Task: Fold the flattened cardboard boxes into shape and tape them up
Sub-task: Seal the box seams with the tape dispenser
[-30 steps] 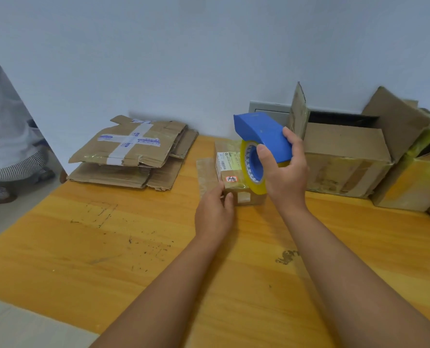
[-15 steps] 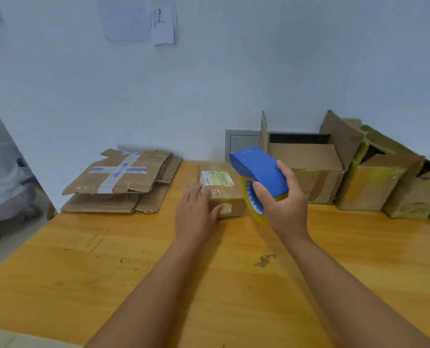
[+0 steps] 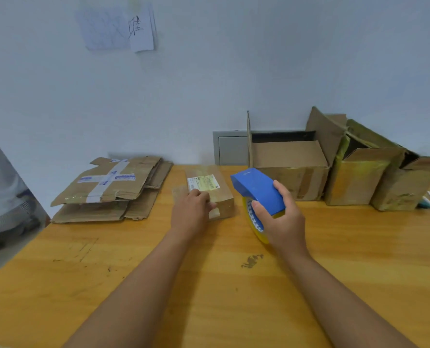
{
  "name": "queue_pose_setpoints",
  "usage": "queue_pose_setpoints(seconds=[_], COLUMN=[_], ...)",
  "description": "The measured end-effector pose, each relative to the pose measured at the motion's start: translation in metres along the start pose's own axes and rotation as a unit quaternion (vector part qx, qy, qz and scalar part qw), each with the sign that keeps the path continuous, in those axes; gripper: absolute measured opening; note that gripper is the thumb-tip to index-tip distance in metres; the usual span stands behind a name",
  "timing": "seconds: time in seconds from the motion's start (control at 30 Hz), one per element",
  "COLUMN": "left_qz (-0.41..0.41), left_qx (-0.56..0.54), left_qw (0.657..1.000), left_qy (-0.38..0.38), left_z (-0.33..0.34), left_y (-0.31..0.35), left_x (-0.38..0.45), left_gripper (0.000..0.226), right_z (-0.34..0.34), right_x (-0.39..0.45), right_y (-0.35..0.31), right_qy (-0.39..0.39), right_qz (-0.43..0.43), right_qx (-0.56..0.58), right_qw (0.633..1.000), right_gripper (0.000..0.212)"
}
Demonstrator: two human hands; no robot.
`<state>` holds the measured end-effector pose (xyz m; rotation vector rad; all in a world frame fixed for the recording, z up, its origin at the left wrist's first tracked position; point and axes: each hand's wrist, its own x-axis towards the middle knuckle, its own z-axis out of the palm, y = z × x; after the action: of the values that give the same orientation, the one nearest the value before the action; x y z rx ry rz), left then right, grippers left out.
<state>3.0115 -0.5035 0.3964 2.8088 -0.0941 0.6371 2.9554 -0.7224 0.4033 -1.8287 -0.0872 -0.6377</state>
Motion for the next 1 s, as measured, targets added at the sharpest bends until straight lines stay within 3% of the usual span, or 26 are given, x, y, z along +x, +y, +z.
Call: queue_pose_setpoints(seconds=[0.2, 0.3, 0.4, 0.5, 0.6, 0.77, 0.9, 0.97, 1.0], left_qz=[0.030, 0.042, 0.058, 0.052, 0.043, 0.002, -0.055, -0.086, -0.112], left_qx=[0.038, 0.053, 0.076, 0.064, -0.008, -0.190, -0.352, -0.415, -0.452], left_qw=[0.999, 0.997, 0.994, 0.996, 0.998, 0.973, 0.921, 0.892, 0.871], left_qy=[0.006, -0.023, -0.054, -0.032, 0.037, 0.129, 0.155, 0.161, 0.157], left_z=[0.005, 0.005, 0.001, -0.002, -0.008, -0.022, -0.037, -0.039, -0.039], left_y=[0.002, -0.002, -0.002, 0.000, 0.000, -0.006, -0.006, -0.007, -0.008], left_x=[-0.001, -0.001, 0.001, -0.003, -0.014, -0.027, -0.032, -0.034, -0.034], left_gripper=[0.027, 0.036, 0.050, 0.046, 0.042, 0.046, 0.046, 0.038, 0.032], right_z=[-0.005, -0.015, -0.018, -0.017, -0.015, -0.006, -0.003, 0.001, 0.005], right_x=[0.000, 0.004, 0.004, -0.001, -0.010, -0.020, -0.013, -0.010, -0.009], right_y=[0.003, -0.001, -0.004, -0.004, 0.002, 0.012, 0.007, -0.002, -0.007], right_qy=[-0.016, -0.033, -0.092, -0.162, -0.192, -0.203, -0.222, -0.206, -0.186], right_qz=[-0.041, -0.098, -0.175, -0.169, -0.133, -0.100, -0.049, -0.078, -0.105], right_qx=[-0.052, -0.136, -0.285, -0.404, -0.457, -0.469, -0.477, -0.518, -0.511], right_qw=[0.998, 0.985, 0.938, 0.884, 0.858, 0.854, 0.849, 0.827, 0.833], right_gripper=[0.065, 0.061, 0.049, 0.057, 0.067, 0.071, 0.073, 0.069, 0.067])
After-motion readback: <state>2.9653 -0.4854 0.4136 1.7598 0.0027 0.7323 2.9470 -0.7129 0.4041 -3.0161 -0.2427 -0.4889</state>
